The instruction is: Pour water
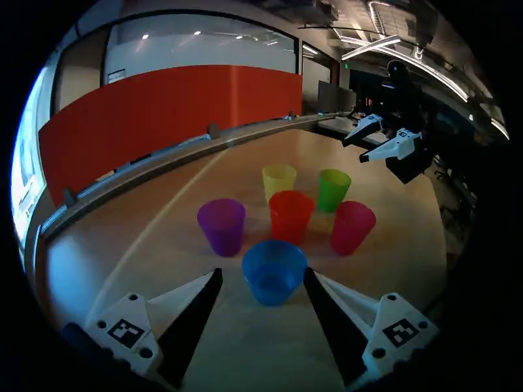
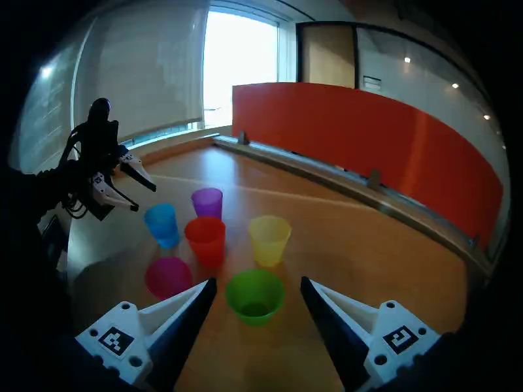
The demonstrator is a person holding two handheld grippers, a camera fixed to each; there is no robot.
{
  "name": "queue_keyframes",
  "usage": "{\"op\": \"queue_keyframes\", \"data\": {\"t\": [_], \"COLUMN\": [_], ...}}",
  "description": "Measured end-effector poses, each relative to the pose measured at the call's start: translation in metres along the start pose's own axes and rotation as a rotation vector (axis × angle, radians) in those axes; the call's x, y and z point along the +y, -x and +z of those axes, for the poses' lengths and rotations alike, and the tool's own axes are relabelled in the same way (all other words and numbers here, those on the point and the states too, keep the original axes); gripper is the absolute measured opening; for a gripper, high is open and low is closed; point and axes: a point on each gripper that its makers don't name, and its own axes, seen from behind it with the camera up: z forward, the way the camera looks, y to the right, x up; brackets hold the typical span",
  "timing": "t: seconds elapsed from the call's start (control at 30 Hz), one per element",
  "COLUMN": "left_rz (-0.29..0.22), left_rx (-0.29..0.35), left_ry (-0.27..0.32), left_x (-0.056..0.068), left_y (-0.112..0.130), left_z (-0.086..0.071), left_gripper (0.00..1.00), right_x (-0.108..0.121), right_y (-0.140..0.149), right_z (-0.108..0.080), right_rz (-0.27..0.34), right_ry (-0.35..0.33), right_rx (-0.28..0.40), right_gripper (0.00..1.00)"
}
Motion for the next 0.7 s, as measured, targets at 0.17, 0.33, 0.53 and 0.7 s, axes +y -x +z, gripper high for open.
{"op": "queue_keyframes", "data": {"t": [0.17,0.33,0.53,0.7], "left_rz": [0.000,-0.002,0.004,0.011], "left_rx": [-0.010,-0.030,-0.046,-0.056], "left_ry": [0.014,0.028,0.032,0.033], "left_x": [0.003,0.006,0.007,0.009], "left_y": [0.007,0.016,0.025,0.028], "left_z": [0.005,0.011,0.017,0.023], "left_gripper": [0.92,0.92,0.92,0.92], "right_x": [-0.002,-0.003,-0.003,-0.005], "right_y": [0.008,0.014,0.020,0.024], "right_z": [0.008,0.013,0.017,0.021], "right_rz": [0.009,0.007,0.002,-0.005], "right_ry": [-0.008,-0.013,-0.013,-0.016], "right_rx": [-0.012,-0.025,-0.036,-0.045], "right_gripper": [0.99,0.99,0.99,0.99]}}
